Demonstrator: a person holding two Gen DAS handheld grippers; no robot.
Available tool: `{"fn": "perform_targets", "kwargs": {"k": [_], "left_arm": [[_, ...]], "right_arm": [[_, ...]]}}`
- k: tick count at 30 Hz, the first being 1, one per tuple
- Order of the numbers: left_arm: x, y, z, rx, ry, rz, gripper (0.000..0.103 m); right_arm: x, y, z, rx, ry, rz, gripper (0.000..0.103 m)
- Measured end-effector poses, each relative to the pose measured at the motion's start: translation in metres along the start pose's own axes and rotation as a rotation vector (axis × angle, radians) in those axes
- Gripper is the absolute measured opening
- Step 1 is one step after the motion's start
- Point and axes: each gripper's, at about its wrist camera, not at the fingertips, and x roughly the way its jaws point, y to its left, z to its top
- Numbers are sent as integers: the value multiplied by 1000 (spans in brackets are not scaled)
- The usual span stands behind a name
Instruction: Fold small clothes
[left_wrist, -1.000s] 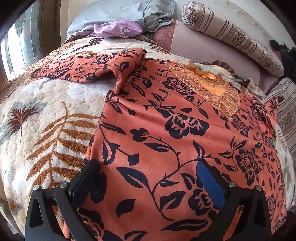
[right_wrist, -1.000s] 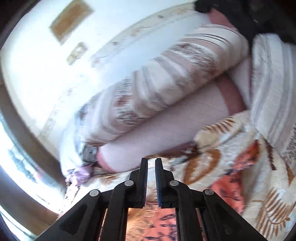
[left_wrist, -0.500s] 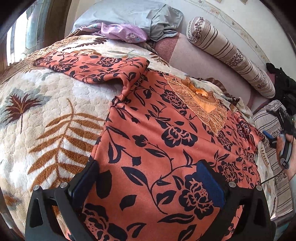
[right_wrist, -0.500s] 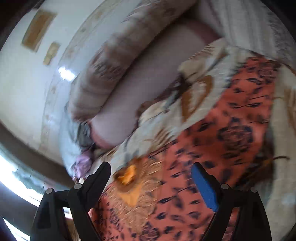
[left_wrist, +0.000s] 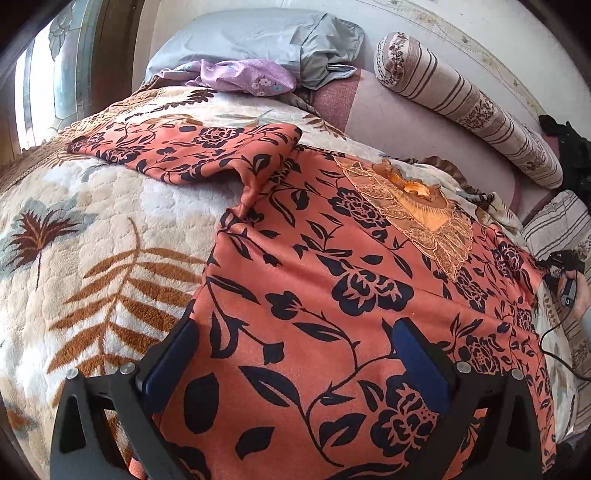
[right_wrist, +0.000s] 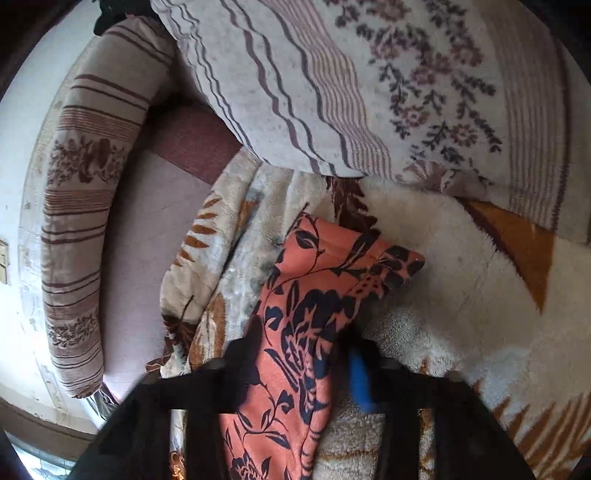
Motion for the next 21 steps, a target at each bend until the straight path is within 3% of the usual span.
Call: {"fn": "perform_targets", "kwargs": {"k": [4,8,12,16,18,19,21], "left_arm": [[-1,2,1,-22,3,-28,103],[-9,11,2,-87,-3,-80,103],[-19,20,5,-135,-26,-104,103],[-30,28,7,-159,-55,-110,103],[-34,34,9,-176,-68,-110,103],[-36,37,10,-187,-74,-109,103],[-37,43,11,-209,-76,-103,103]], "right_arm": [[-30,99,-32,-309,-6,48,5],[-99,220,-99,-508,-10,291,5],[-119,310,-206,-569,49,495,6],[-80,333,-319,-531,189,540,13],[-32,322,-371,-490,334,502,61],[-11,312,-391,-476,375,466,101],[28,287,-419,-479,465,329,102]]}}
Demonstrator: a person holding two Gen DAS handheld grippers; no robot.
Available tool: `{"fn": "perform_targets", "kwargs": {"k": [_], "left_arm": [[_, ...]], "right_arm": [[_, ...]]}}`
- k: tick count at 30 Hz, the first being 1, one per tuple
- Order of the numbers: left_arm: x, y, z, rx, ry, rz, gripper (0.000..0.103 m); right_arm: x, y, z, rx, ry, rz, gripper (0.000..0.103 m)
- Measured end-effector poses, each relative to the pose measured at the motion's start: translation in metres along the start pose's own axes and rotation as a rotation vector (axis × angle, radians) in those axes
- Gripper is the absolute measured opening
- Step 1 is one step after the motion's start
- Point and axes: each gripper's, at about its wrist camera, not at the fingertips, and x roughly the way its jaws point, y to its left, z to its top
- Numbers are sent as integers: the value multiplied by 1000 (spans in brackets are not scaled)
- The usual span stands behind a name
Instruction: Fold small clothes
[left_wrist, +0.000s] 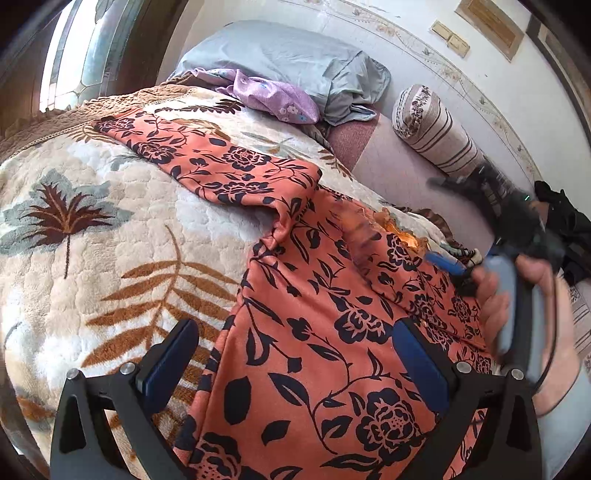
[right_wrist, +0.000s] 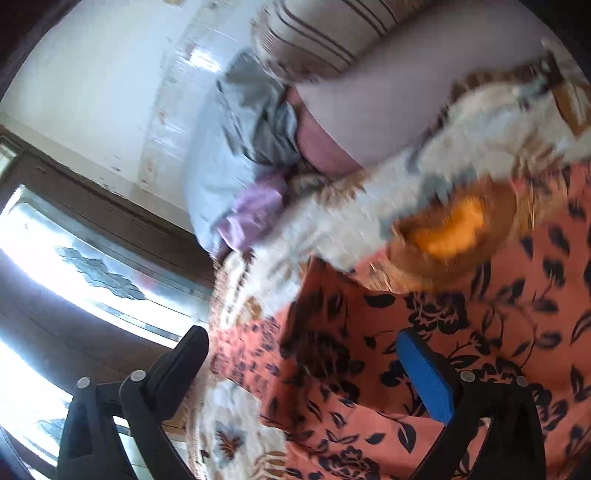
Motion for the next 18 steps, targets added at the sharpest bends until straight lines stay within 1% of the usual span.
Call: {"fn": "perform_targets", "kwargs": {"k": [1,2,3,5,7,9,10,12,13,14,15,16,17,18], "left_arm": [[-1,3,1,-13,-1,2,103],[-1,6,2,-28,-3,6,103],[-2,9,3,-46,-5,7,103],[0,13,4,-78,-7,-1,103],[3,12,3,-81,3,-1,103],[5,8,2,-57,4,8,103],[4,6,2,-42,1,13,103],[3,3,0,-18,-9,21,103],[3,3,0,-14,-2,17,103],[2,4,2,-21,10,3,103],[0,7,5,-37,18,-14,103],[-4,11,10,-68,13,-32,103],[-9,17,16,-117,-1,-56,103],[-13,24,25,-169,-14,-91,103]], "right_arm": [[11,-14,-8,35,59,-14,102],[11,-24,-13,56,74,5,101],[3,-29,-15,47,63,17,101],[-23,-35,-8,15,11,34,102],[-53,-45,6,43,-57,61,102],[-70,-66,16,83,-115,77,102],[-80,-79,20,97,-119,50,102],[-75,-116,23,162,-43,-65,102],[-78,-128,20,183,-50,-8,98],[-86,-128,18,181,-71,35,97],[-94,-123,15,161,-83,51,98],[-101,-115,12,121,-103,83,100],[-106,-107,8,70,-119,114,100],[-107,-102,4,19,-126,125,100]]}}
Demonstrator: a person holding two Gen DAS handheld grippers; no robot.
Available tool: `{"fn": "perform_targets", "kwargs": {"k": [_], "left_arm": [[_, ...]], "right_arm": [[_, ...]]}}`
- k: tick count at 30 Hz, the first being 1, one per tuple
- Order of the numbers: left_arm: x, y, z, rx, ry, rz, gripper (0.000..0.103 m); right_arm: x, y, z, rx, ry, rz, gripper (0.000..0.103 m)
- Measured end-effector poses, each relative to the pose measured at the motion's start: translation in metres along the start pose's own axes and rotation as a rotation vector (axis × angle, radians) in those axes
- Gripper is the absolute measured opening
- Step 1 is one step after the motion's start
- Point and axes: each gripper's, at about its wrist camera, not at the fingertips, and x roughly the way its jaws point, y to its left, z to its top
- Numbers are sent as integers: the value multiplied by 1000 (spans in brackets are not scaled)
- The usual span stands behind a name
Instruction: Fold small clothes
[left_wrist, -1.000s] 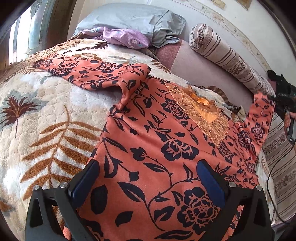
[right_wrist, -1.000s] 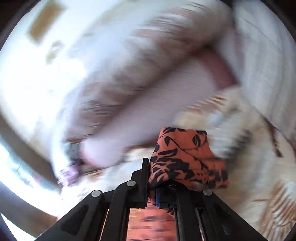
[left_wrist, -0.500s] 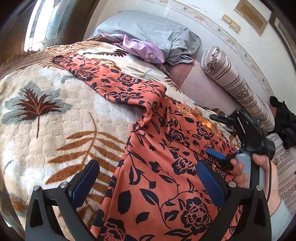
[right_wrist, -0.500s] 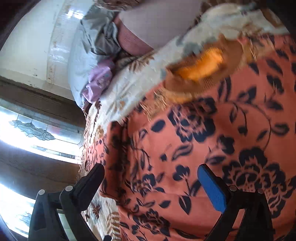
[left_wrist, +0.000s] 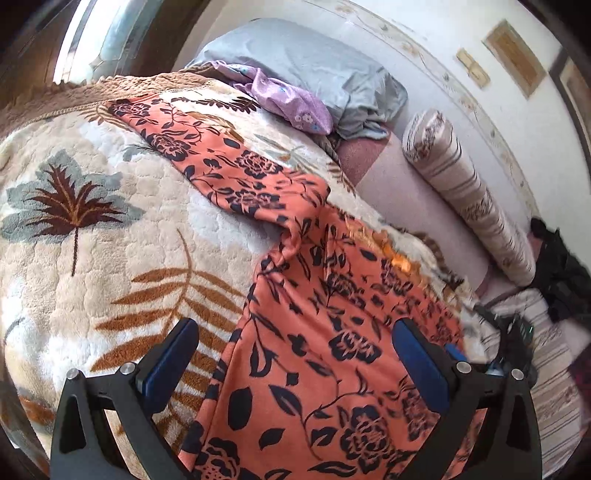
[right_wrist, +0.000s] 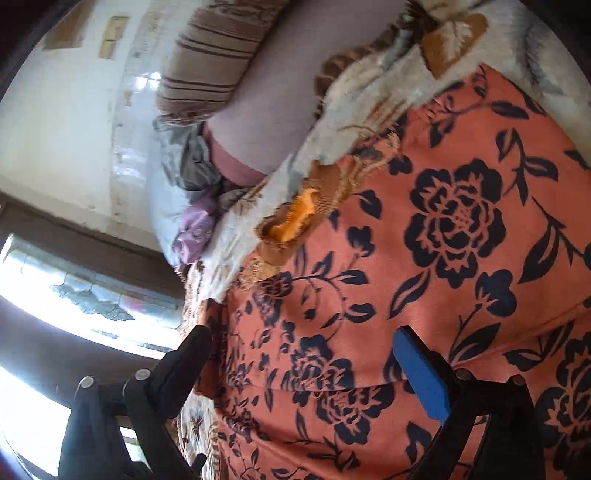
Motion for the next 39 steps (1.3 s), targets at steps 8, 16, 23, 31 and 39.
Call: {"fn": "perform_targets", "kwargs": {"k": [8,16,23,31,39], "left_arm": [[24,71,129,-234,-79,-46,103],[84,170,220,-444,-88,30,102],[110,197,231,-470,-92,82,101],[116,181,249,-333,-11,336,5],[46,-77,222,311,-205,148,5]], "right_arm": [[11,-13,-37,-218,-63,-122,100],[4,-22,-36,-207,-77,-81,101],[4,-21,-37,-210,-79,-82,101],[4,-22,-37,-210,-82,-81,101],[2,-23,-37,-200,-94,-60,101]]}}
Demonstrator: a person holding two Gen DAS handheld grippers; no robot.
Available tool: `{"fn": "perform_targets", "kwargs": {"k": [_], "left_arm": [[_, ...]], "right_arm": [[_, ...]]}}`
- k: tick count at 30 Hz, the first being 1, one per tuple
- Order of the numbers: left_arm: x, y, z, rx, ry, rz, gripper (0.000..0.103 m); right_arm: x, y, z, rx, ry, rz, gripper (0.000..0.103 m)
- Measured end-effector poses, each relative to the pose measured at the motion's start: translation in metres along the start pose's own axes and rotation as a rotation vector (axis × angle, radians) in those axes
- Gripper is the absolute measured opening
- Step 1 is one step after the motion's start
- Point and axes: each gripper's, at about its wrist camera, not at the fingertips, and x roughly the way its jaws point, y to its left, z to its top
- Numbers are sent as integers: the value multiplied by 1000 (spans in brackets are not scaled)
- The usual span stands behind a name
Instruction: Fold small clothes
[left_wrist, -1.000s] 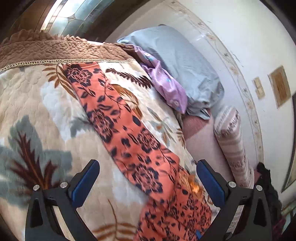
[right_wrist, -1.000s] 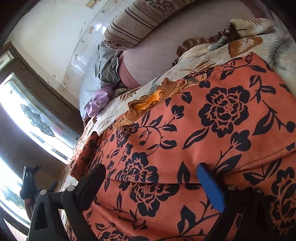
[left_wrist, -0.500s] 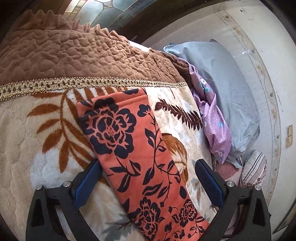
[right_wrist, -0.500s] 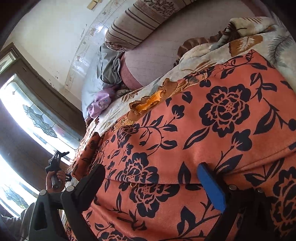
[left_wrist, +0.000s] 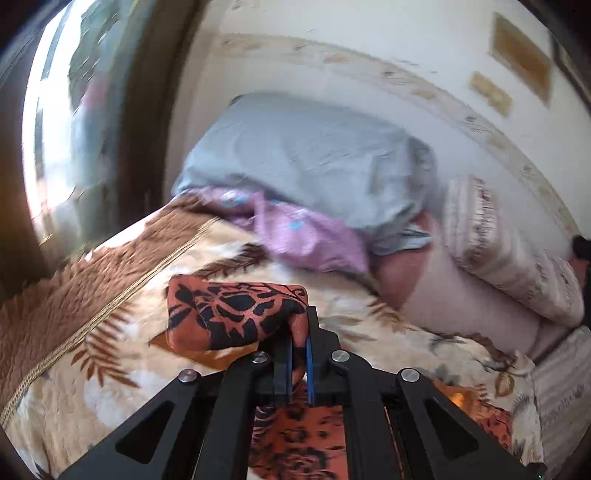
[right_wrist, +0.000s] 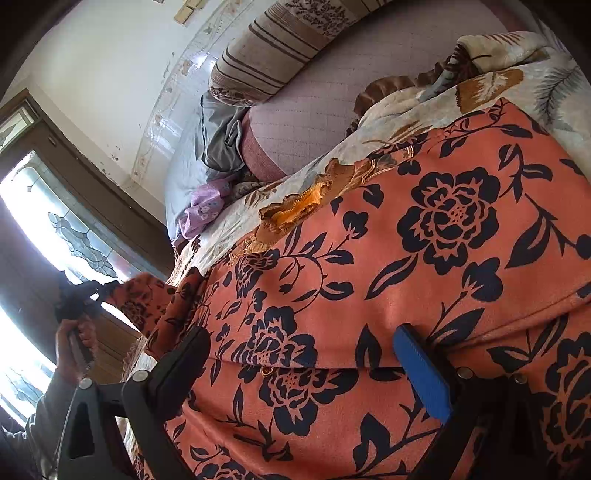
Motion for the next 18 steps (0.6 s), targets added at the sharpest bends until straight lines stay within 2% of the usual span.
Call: {"fn": "perform_targets", "kwargs": {"k": [2,4,7,8,9,10,11,13,14,15,18], "left_arm": [[-21,-67,2,87,-27,-121,5],[-35,-129,-10,153,-30,-247,5],[-26,-212,-53,252,46,-368,8],[-16,-232,-72,276,78,-389,14],[-2,-249,-94,304,141,-402,25],[14,-261,-117,340,230,-411,56],[28,-267,-140,357,312,-401,67],[47,-262,-179,379,440,-356,67],[52,-250,-188,382,462,-300,67],[50,-235,-192,366,447,-250,67],[30,-178,-188,272,352,-169,67]], "right_arm": [[-1,-1,0,5,-5,9,101],[-3,-3,-1,14,-12,23,101],[-8,-9,-1,37,-31,60,101],[-10,-11,-1,46,-39,74,101],[-13,-13,-1,56,-48,90,101],[-16,-15,-1,70,-57,107,101],[-19,-17,-1,87,-61,118,100],[-27,-18,1,115,-57,120,100],[-32,-18,0,132,-47,125,100],[-38,-18,0,142,-33,132,100],[-59,-24,-2,194,-32,136,101]]}}
